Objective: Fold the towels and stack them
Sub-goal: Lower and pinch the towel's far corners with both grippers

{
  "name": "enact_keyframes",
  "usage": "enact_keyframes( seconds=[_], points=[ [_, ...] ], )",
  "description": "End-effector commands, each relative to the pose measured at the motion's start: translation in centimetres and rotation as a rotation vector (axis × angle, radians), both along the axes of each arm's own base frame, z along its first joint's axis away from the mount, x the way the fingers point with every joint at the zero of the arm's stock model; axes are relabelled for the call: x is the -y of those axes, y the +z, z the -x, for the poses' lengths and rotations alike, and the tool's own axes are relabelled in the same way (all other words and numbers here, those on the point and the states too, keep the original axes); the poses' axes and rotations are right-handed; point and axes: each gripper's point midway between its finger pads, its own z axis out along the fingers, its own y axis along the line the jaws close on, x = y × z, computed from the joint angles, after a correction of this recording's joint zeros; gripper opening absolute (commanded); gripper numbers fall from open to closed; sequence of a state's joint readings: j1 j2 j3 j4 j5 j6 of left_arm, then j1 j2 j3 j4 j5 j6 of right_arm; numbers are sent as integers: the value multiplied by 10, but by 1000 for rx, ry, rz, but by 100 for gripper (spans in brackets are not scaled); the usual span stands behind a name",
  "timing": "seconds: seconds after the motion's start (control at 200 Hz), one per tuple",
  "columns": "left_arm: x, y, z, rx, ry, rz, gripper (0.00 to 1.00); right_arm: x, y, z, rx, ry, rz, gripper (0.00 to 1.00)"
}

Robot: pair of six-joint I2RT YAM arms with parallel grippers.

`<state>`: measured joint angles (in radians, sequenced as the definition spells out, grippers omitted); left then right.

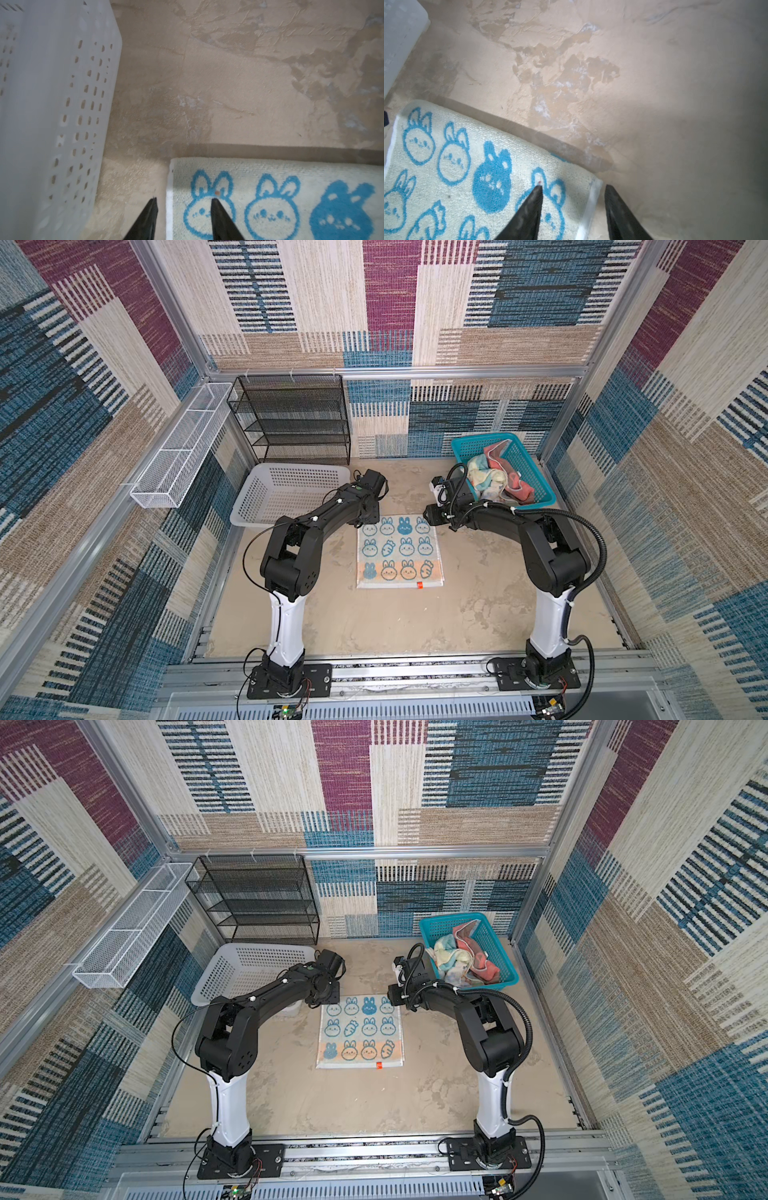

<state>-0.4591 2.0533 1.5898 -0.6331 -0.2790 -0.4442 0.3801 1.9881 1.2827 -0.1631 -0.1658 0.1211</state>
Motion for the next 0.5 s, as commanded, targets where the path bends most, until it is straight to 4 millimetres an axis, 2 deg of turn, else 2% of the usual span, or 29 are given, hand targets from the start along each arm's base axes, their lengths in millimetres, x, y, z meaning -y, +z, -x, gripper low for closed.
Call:
enact_keyframes(
  seconds=[0.0, 0.195, 0.496],
  points=[
    [-1, 1, 0, -6, -19, -20, 46, -4, 0, -7, 14, 6, -14, 50],
    [-1, 2, 0, -1, -36, -19, 45, -1, -7, -9, 20, -11, 0, 47],
    [1, 3, -1, 1, -49, -16, 44, 2, -16, -11, 24, -27, 9, 32]
  ],
)
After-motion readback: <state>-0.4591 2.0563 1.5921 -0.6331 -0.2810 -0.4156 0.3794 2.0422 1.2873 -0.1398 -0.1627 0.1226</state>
